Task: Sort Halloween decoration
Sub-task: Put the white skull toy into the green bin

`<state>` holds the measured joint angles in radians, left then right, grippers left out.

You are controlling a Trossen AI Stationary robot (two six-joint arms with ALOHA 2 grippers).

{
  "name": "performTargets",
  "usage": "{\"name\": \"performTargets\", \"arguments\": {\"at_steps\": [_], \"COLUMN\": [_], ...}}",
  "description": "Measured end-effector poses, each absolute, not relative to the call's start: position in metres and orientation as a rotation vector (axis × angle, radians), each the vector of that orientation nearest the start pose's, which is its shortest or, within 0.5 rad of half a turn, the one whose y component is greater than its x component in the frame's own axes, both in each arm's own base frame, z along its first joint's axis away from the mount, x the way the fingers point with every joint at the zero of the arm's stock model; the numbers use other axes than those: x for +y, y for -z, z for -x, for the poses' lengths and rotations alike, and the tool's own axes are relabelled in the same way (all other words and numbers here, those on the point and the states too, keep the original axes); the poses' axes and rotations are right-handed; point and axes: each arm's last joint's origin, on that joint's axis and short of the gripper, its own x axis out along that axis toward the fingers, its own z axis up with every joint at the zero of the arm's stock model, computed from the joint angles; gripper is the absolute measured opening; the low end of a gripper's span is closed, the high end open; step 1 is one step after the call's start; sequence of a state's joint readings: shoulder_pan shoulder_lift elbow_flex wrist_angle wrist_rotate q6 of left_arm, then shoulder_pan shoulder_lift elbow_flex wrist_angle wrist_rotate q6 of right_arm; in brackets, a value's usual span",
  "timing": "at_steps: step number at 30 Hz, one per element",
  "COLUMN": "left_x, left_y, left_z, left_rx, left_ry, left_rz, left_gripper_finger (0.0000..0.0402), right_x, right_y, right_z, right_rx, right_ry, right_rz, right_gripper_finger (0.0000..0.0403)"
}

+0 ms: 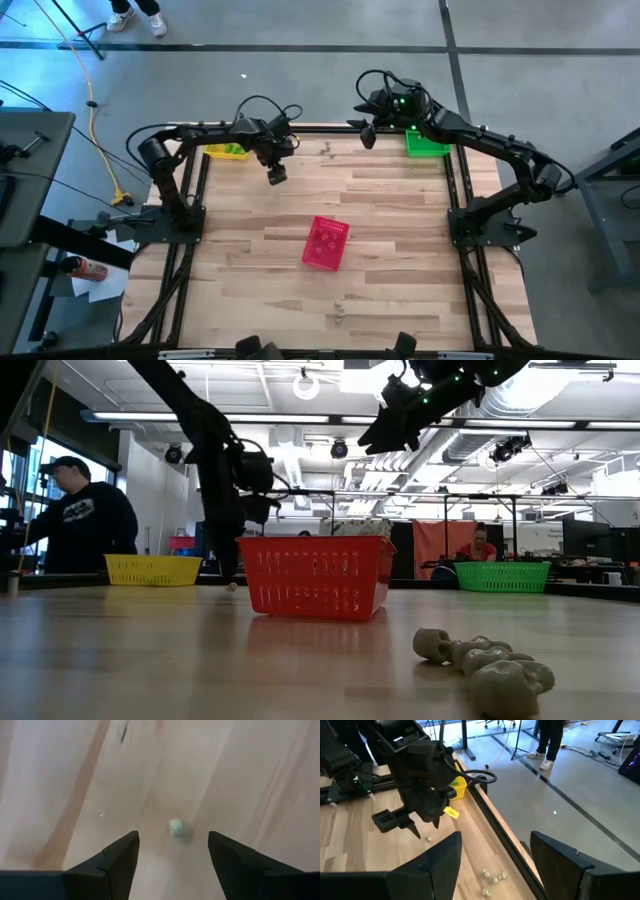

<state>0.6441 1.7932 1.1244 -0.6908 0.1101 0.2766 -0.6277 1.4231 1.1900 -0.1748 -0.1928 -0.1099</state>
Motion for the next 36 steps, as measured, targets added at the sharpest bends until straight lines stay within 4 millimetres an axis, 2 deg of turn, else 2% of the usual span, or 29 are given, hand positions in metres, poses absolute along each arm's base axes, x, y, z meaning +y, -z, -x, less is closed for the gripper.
{"name": "performTargets", "arguments": {"at_steps": [9,19,23,30,36], "left_x": [0.197,0.191,0.189,0.190,0.193], "left_y": [-0.148,-0.138,-0.138,-0.140,-0.157], "left_z": [-0.268,-0.277,-0.278,-0.278,-0.270], "left_rx": [1.324,1.376,1.382,1.355,1.268], "left_ry": [-0.255,-0.283,-0.304,-0.297,-0.259], "left_rz": [0.303,0.212,0.202,0.252,0.357], "left_gripper_finger": [0.0224,0.0190,0.0150,0.0017,0.0031], "right_x": [-0.184,-0.184,-0.184,-0.184,-0.184], "right_y": [-0.328,-0.328,-0.328,-0.328,-0.328], "right_z": [-0.264,-0.264,-0.264,-0.264,-0.264], "right_rx": [0.402,0.402,0.401,0.401,0.401], "right_ry": [0.406,0.406,0.406,0.406,0.406], "right_rz": [-0.056,-0.057,-0.056,-0.057,-0.058], "right_gripper_finger": [0.0232,0.0232,0.0232,0.0232,0.0232]}}
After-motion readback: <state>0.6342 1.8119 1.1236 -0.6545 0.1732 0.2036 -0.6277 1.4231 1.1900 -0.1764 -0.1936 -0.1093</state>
